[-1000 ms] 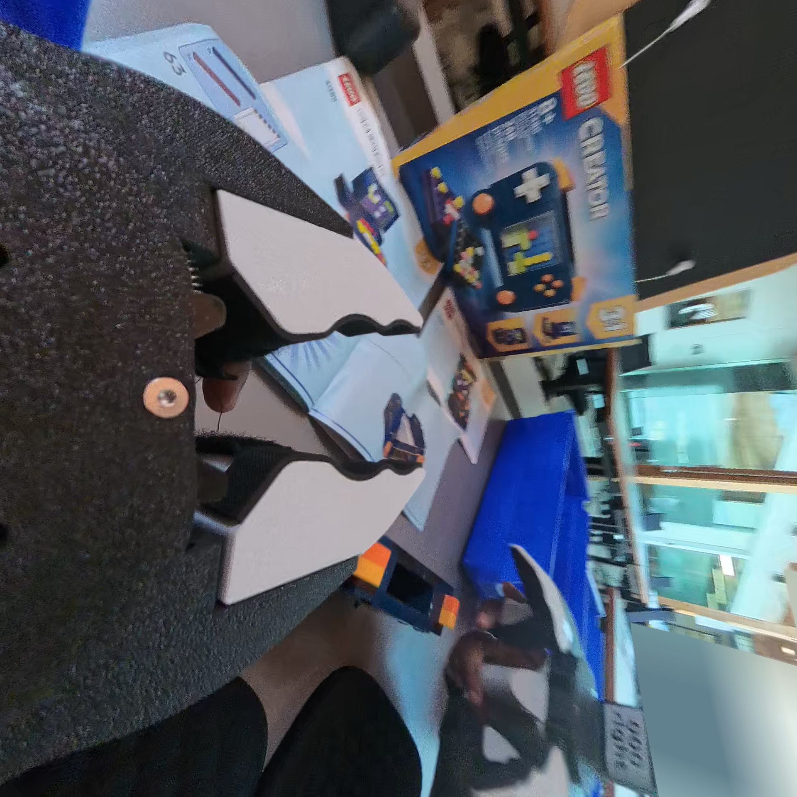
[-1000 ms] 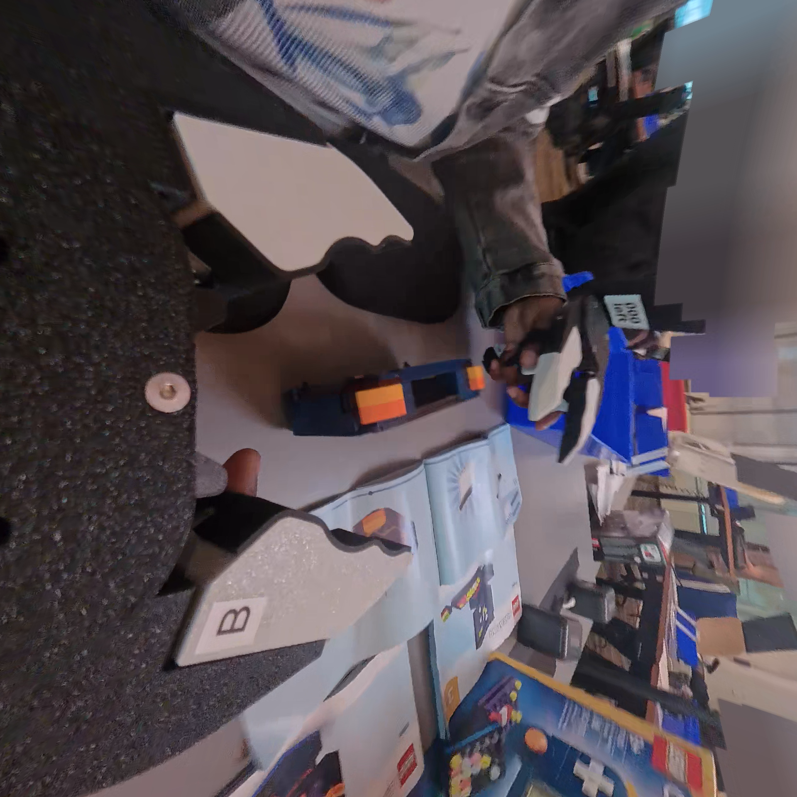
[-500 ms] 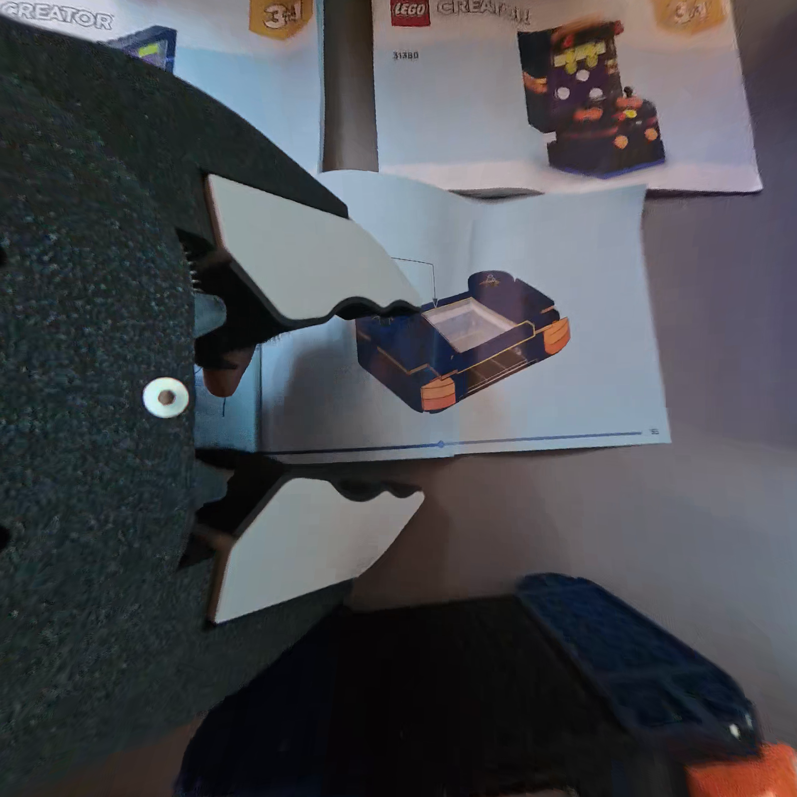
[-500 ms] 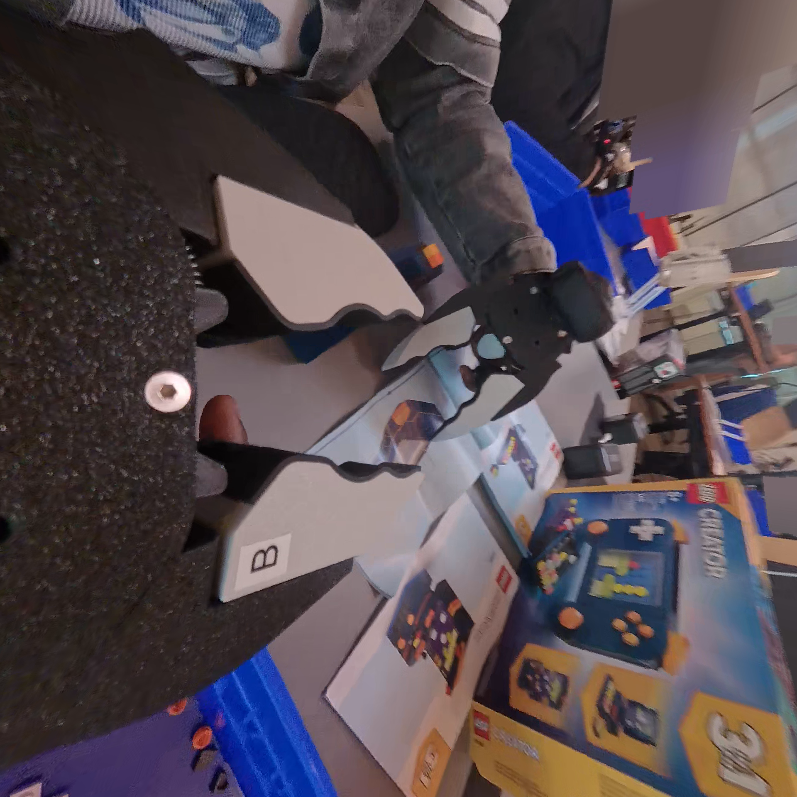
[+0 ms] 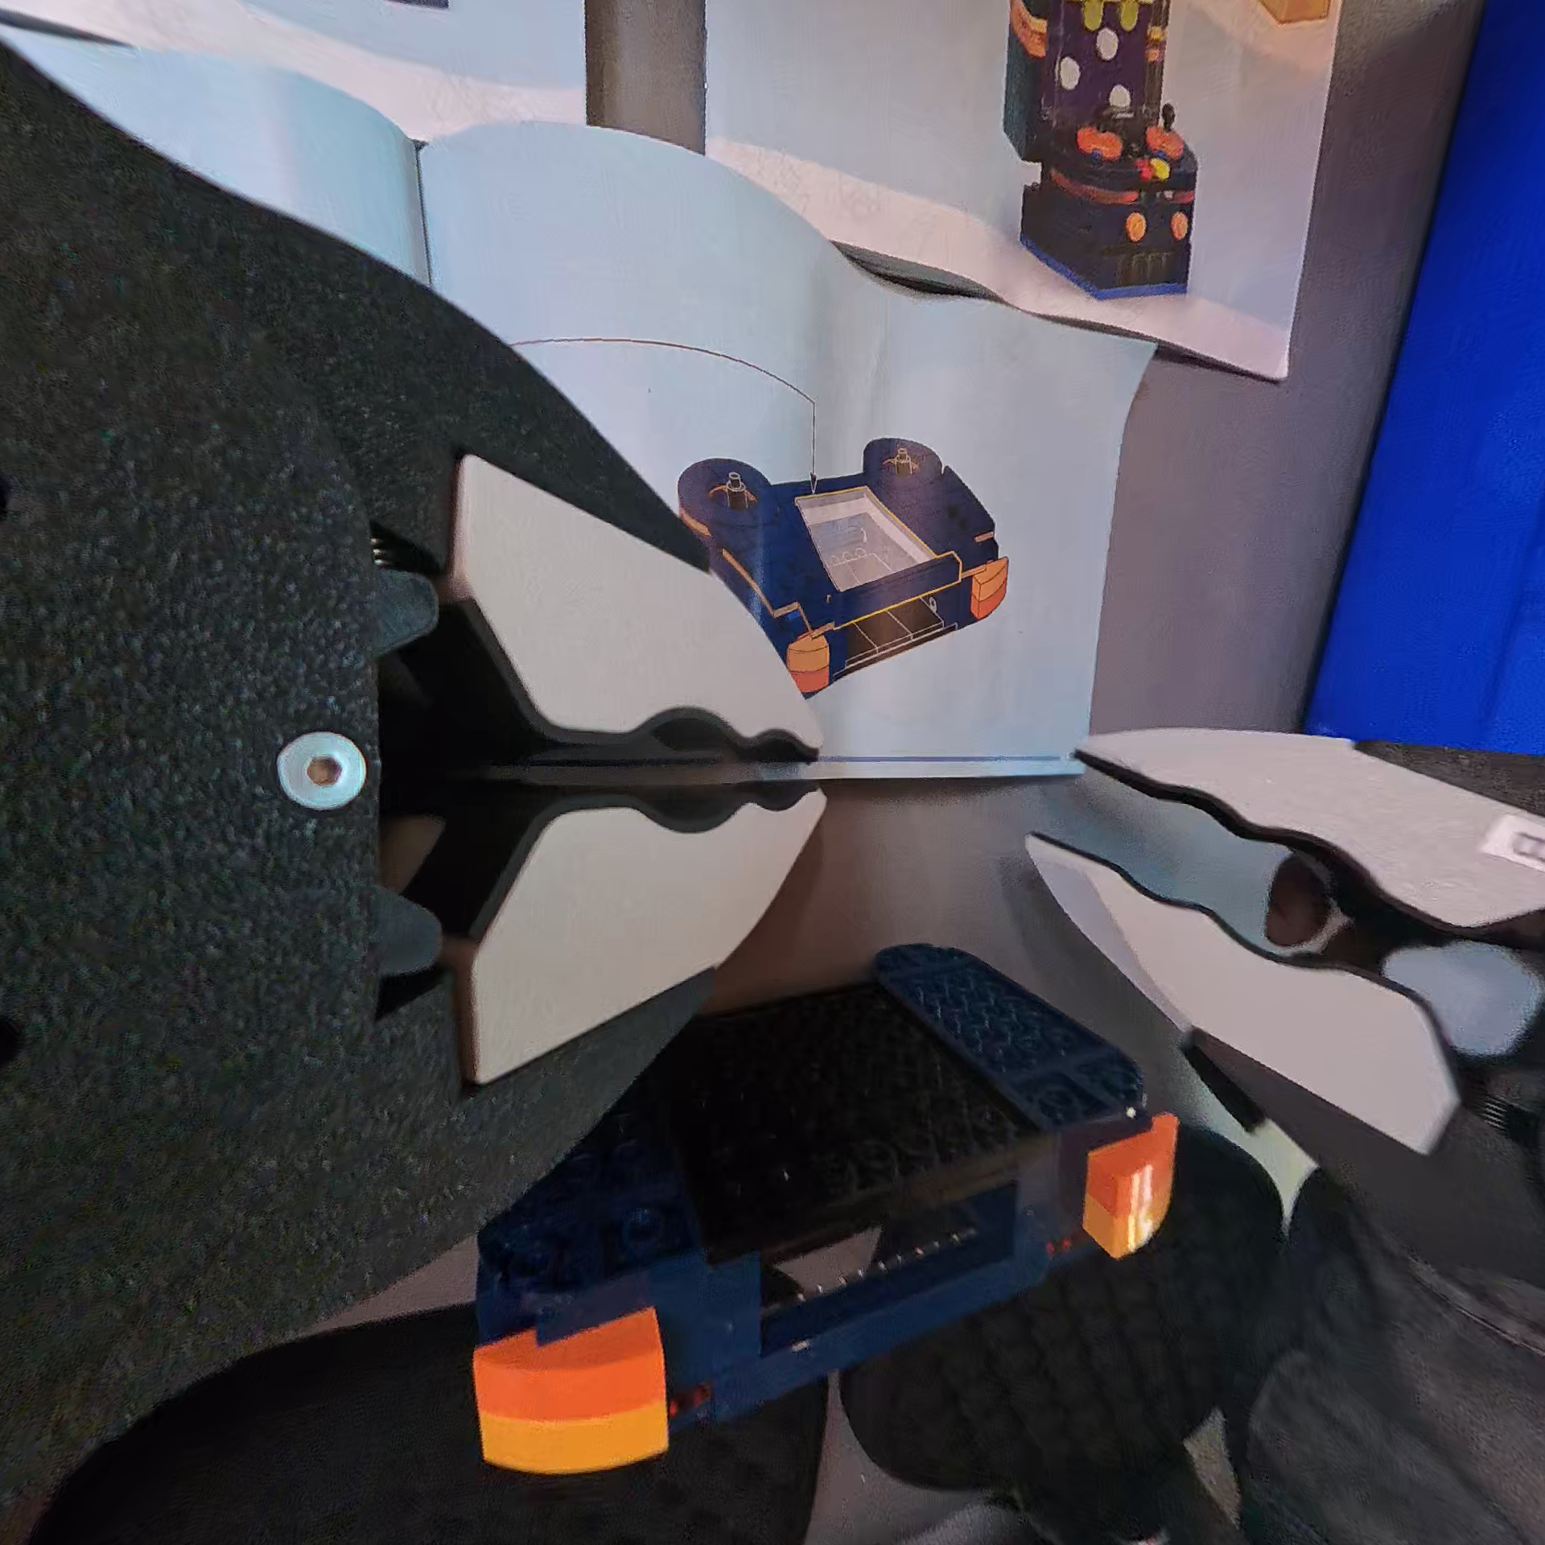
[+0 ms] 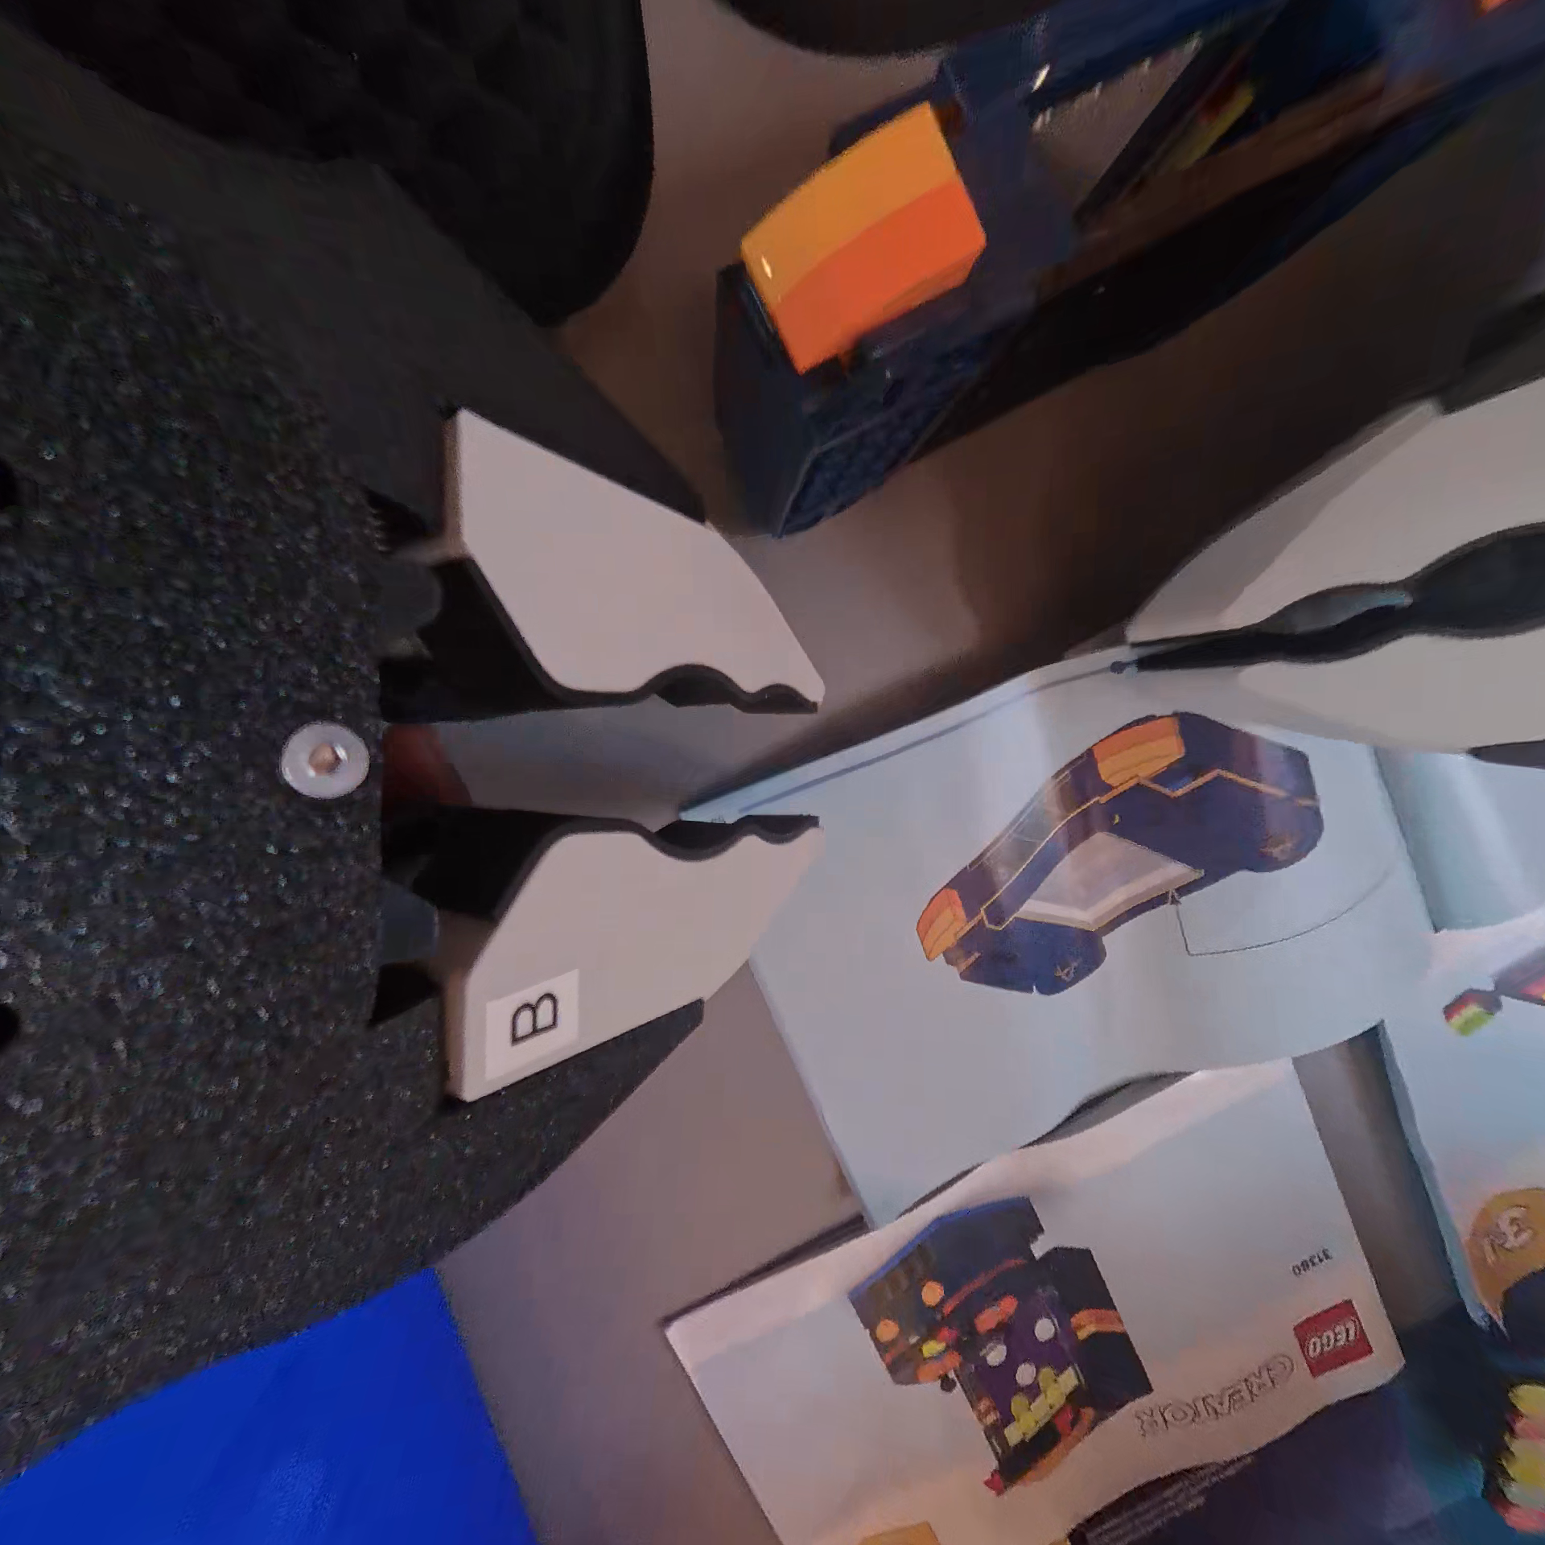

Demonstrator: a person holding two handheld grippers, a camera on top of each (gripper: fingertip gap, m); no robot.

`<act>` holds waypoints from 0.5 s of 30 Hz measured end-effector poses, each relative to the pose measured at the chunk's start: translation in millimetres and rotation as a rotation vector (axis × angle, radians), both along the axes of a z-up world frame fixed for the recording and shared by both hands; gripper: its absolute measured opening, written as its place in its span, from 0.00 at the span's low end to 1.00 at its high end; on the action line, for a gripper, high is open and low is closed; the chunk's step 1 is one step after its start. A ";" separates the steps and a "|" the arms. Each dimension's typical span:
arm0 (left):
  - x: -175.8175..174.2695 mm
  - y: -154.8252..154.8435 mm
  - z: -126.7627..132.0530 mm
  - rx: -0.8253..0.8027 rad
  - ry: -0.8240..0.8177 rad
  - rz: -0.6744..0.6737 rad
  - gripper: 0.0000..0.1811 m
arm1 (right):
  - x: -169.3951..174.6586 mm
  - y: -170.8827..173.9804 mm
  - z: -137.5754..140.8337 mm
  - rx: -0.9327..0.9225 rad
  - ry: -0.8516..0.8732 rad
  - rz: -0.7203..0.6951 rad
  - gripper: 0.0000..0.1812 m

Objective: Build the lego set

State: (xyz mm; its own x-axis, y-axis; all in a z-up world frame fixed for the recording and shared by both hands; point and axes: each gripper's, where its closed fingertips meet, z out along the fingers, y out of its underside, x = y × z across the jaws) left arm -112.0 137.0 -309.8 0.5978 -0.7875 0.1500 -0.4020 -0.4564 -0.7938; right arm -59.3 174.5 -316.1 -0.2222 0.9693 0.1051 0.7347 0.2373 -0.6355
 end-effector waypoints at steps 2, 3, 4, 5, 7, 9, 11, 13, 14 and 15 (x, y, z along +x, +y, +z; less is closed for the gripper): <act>0.2 0.3 5.4 0.001 -0.041 0.008 0.01 | -2.0 3.9 -2.4 0.056 -0.026 0.005 0.12; -0.2 0.0 7.6 0.000 -0.055 0.010 0.01 | -3.2 4.6 -2.7 0.076 -0.034 0.012 0.12; -0.8 -0.2 9.5 0.004 -0.068 0.010 0.01 | -4.4 5.4 -3.1 0.095 -0.043 0.019 0.12; -1.5 -0.5 11.2 0.006 -0.081 0.011 0.01 | -4.9 6.4 -3.5 0.113 -0.054 0.029 0.11; -2.8 -1.6 12.7 -0.001 -0.098 0.012 0.00 | -6.0 8.1 -2.1 0.128 -0.062 0.047 0.04; -3.1 -1.7 13.0 0.000 -0.103 0.011 0.00 | -7.2 6.9 1.0 0.102 -0.059 0.066 0.00; -2.8 -1.6 13.2 0.001 -0.102 0.011 0.00 | -8.7 9.6 6.1 0.101 -0.036 0.065 0.00; -3.2 -1.3 16.0 0.009 -0.111 0.015 0.00 | -10.0 10.9 10.8 0.084 -0.010 0.061 0.00; -3.8 -1.4 17.5 0.010 -0.117 0.016 0.00 | -10.2 11.2 12.5 0.081 0.000 0.064 0.00; -4.6 -1.8 18.6 0.011 -0.119 0.017 0.00 | -11.3 11.4 14.9 0.083 0.017 0.068 0.00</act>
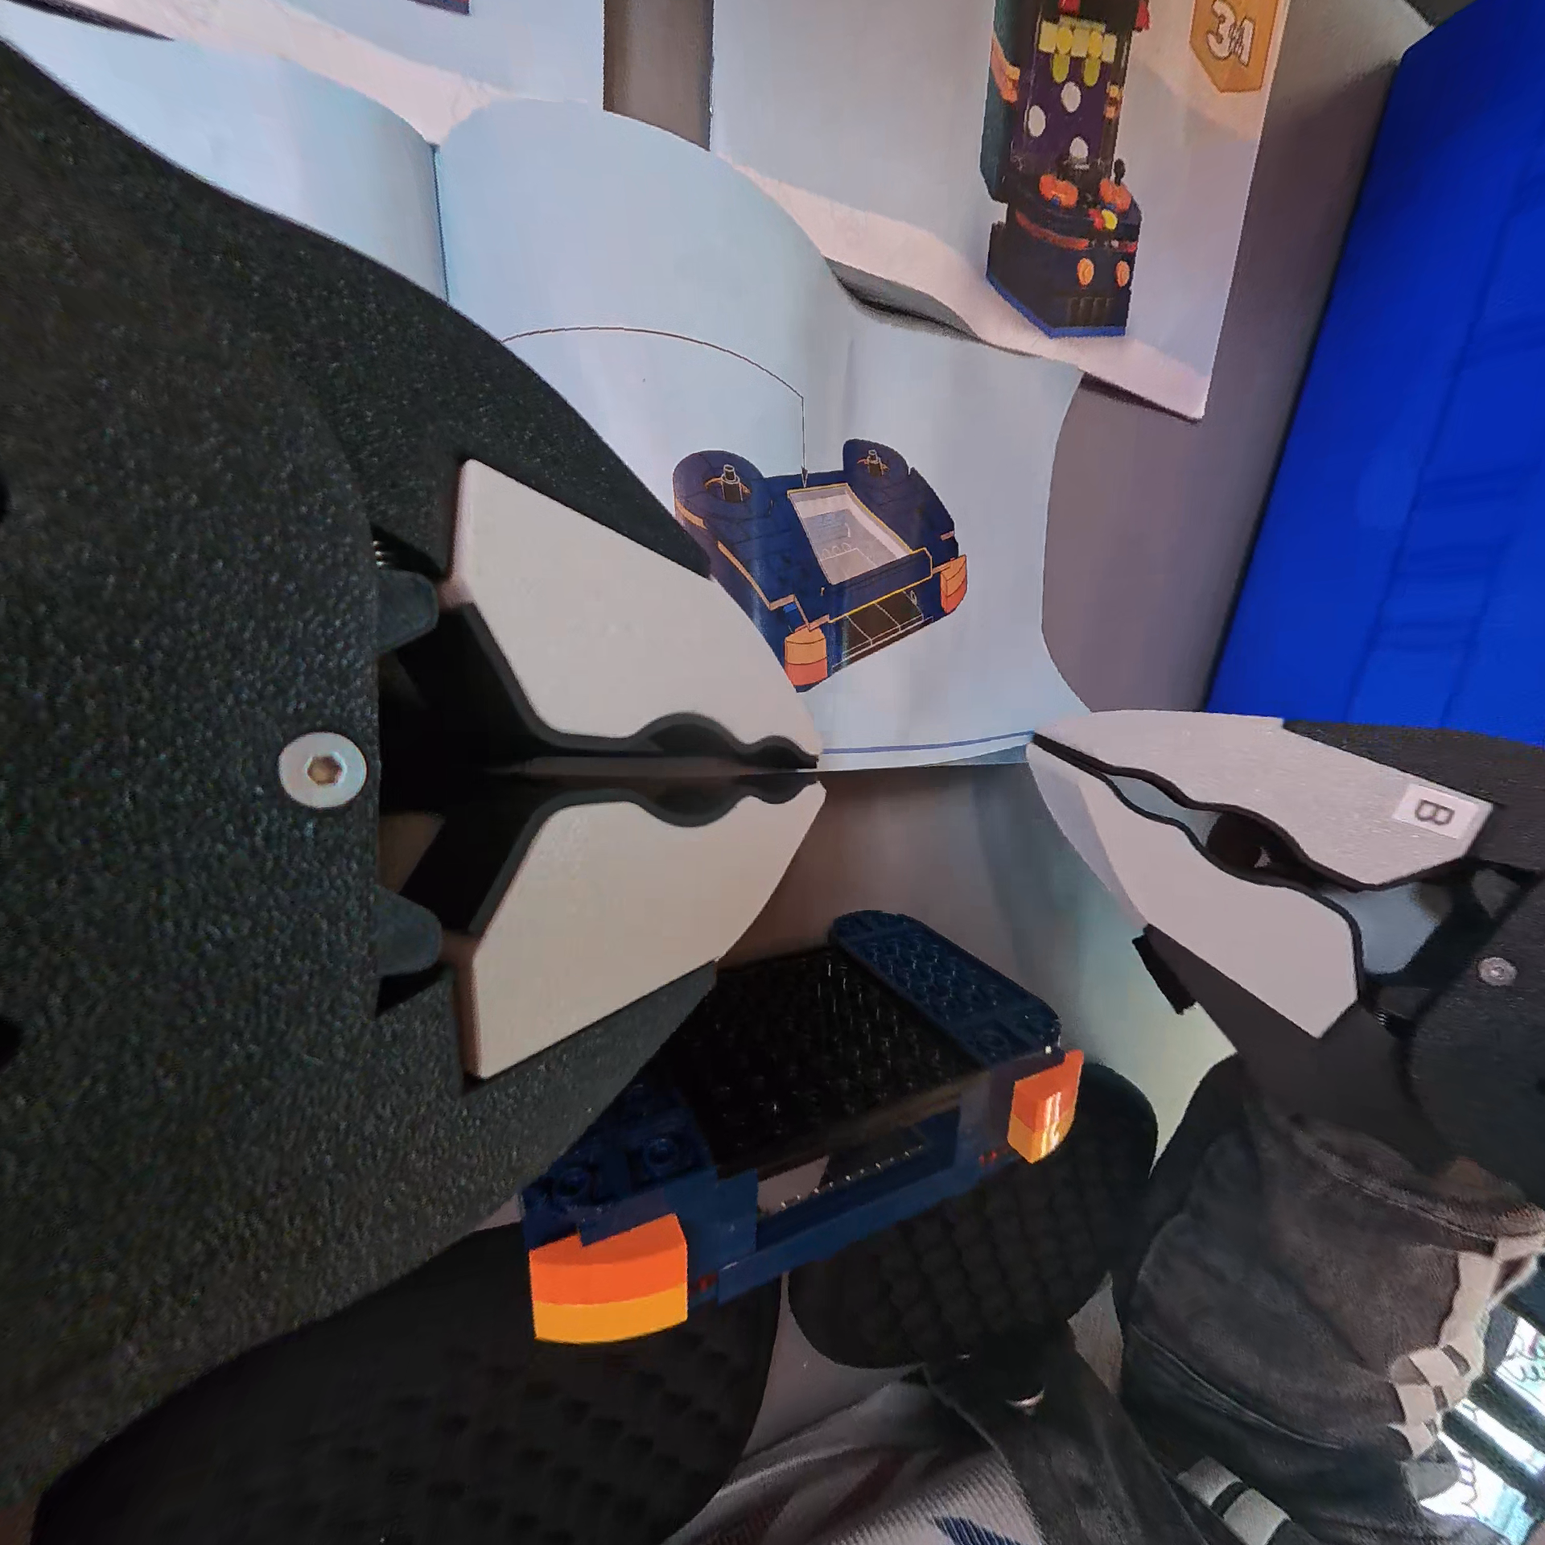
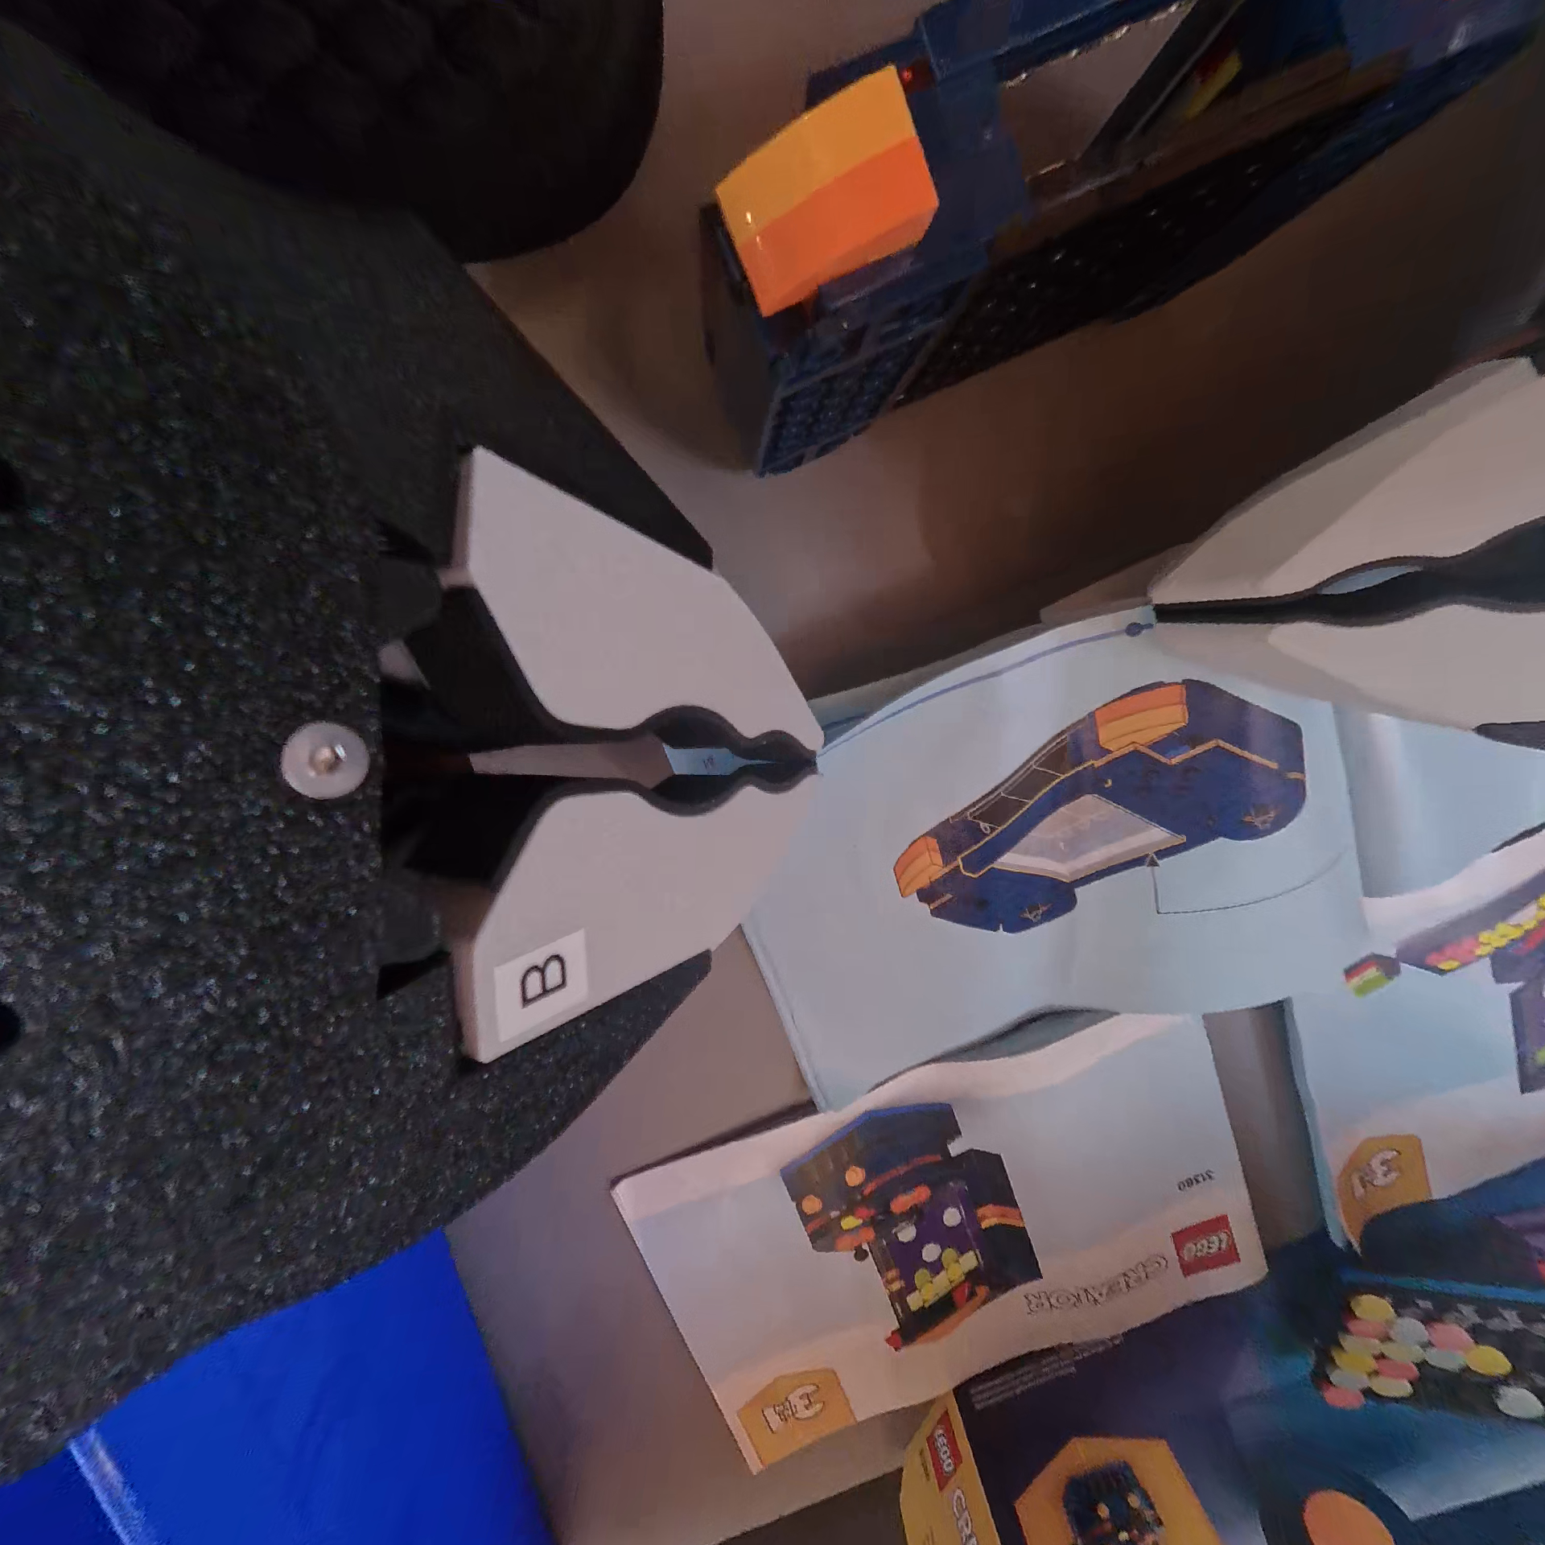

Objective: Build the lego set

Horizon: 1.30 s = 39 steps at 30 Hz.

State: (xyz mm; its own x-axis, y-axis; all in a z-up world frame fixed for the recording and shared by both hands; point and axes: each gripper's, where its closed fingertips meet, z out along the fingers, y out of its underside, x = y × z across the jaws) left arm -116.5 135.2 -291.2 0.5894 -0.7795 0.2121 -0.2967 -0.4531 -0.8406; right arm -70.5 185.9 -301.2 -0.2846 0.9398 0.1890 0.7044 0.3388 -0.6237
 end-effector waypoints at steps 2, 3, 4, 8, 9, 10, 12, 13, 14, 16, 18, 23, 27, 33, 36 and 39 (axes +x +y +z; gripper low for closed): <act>-1.6 0.2 2.1 0.011 0.007 0.007 0.02 | -1.8 -1.1 5.2 0.001 0.033 0.017 0.00; -2.0 -0.2 2.9 0.018 0.015 0.005 0.03 | -2.7 -0.7 8.2 0.006 0.048 0.020 0.00; -2.5 -0.3 4.4 0.027 0.023 0.007 0.04 | -3.2 -0.8 11.0 0.008 0.062 0.025 0.00; -1.6 5.0 18.5 0.101 0.045 0.036 0.10 | -4.3 -4.5 19.1 -0.026 0.091 0.040 0.00; -0.5 7.8 21.1 0.132 0.074 0.047 0.13 | -5.2 -4.9 22.1 -0.029 0.104 0.041 0.00; 1.6 10.2 22.4 0.162 0.111 0.052 0.18 | -6.1 -5.4 25.3 -0.029 0.117 0.044 0.00; 9.5 12.9 19.7 0.212 0.195 0.035 0.23 | -6.4 -7.6 28.5 -0.032 0.121 0.062 0.00; 13.4 12.7 15.0 0.224 0.242 0.013 0.23 | -5.3 -8.7 27.1 -0.033 0.106 0.075 0.00; 14.5 13.1 8.1 0.233 0.298 -0.003 0.22 | -2.9 -10.4 22.7 -0.040 0.075 0.096 0.00; 8.0 14.0 -9.4 0.233 0.421 -0.023 0.21 | 3.7 -12.8 8.3 -0.071 -0.025 0.122 0.03; 0.1 14.4 -25.4 0.196 0.479 -0.017 0.22 | 6.8 -9.7 -7.7 -0.073 -0.141 0.101 0.27; -2.6 7.6 -42.4 0.044 0.385 0.000 0.12 | -10.8 1.4 -25.0 -0.109 -0.224 -0.072 0.49; -4.7 8.2 -39.4 0.054 0.289 0.030 0.23 | -23.3 1.1 -34.0 -0.251 -0.223 -0.166 0.51; -4.3 7.4 -36.2 -0.009 0.175 0.033 0.41 | -36.5 -16.7 -31.7 -0.312 -0.195 -0.072 0.40; -3.8 7.1 -35.4 0.005 0.178 0.029 0.43 | -42.3 -22.3 -30.8 -0.332 -0.188 -0.038 0.41; -4.8 9.0 -33.4 0.034 0.185 0.044 0.41 | -45.1 -26.3 -31.3 -0.318 -0.169 0.014 0.33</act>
